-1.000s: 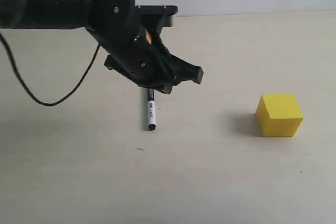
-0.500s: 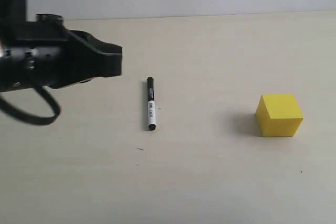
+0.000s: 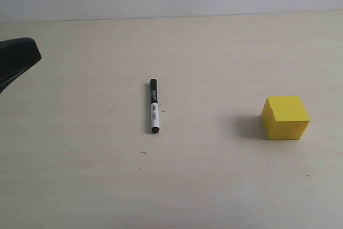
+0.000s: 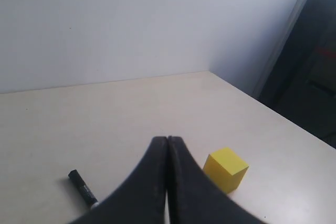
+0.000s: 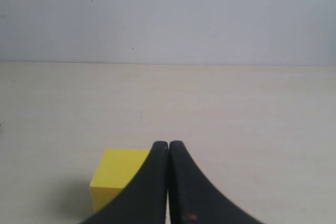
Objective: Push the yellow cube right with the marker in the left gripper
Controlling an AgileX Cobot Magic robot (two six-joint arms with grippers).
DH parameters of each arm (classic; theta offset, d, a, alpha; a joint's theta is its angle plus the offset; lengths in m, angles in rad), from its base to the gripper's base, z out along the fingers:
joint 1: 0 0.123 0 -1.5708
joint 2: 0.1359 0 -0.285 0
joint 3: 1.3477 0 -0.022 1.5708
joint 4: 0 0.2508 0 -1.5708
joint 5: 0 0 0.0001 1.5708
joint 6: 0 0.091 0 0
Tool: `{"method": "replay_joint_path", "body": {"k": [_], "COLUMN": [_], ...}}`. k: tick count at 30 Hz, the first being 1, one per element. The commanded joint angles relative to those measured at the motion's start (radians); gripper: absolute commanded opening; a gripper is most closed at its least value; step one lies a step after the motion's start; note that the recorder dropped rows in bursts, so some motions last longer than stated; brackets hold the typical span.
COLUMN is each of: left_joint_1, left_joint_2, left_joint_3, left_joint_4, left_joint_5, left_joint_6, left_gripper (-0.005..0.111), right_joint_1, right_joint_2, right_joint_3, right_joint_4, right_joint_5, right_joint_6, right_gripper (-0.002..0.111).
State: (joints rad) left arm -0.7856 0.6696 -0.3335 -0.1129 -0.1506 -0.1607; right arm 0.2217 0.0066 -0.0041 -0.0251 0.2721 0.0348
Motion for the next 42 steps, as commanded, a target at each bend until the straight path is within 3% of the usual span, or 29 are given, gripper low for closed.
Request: {"method": "replay_joint_path", "body": {"k": [1, 17, 20, 27, 31, 34, 42], "left_joint_1": [-0.003, 0.009, 0.08, 0.346, 0.454, 0.484, 0.487], "left_joint_2": [-0.007, -0.009, -0.032, -0.159, -0.246, -0.3, -0.401], "left_joint_3": [0.004, 0.004, 0.004, 0.033, 0.086, 0.137, 0.251], "left_joint_4": [-0.003, -0.003, -0.003, -0.003, -0.003, -0.003, -0.003], "left_joint_5": [-0.009, -0.009, -0.009, 0.087, 0.122, 0.122, 0.122], "left_joint_6": [0.005, 0.005, 0.007, 0.109, 0.17, 0.187, 0.21], "left_gripper": [0.0, 0.0, 0.0, 0.0, 0.0, 0.0, 0.0], "right_joint_1": [-0.008, -0.008, -0.008, -0.008, -0.008, -0.008, -0.008], "right_joint_2": [-0.007, -0.007, -0.007, -0.007, -0.007, -0.007, -0.007], "right_joint_3": [0.004, 0.004, 0.004, 0.004, 0.004, 0.004, 0.004], "right_joint_4": [0.001, 0.001, 0.001, 0.001, 0.001, 0.001, 0.001], "right_joint_5": [-0.004, -0.004, -0.004, -0.004, -0.004, -0.004, -0.004], "right_joint_6": [-0.005, -0.005, -0.003, -0.005, -0.005, -0.003, -0.003], "right_gripper": [0.0, 0.0, 0.0, 0.0, 0.0, 0.0, 0.0]}}
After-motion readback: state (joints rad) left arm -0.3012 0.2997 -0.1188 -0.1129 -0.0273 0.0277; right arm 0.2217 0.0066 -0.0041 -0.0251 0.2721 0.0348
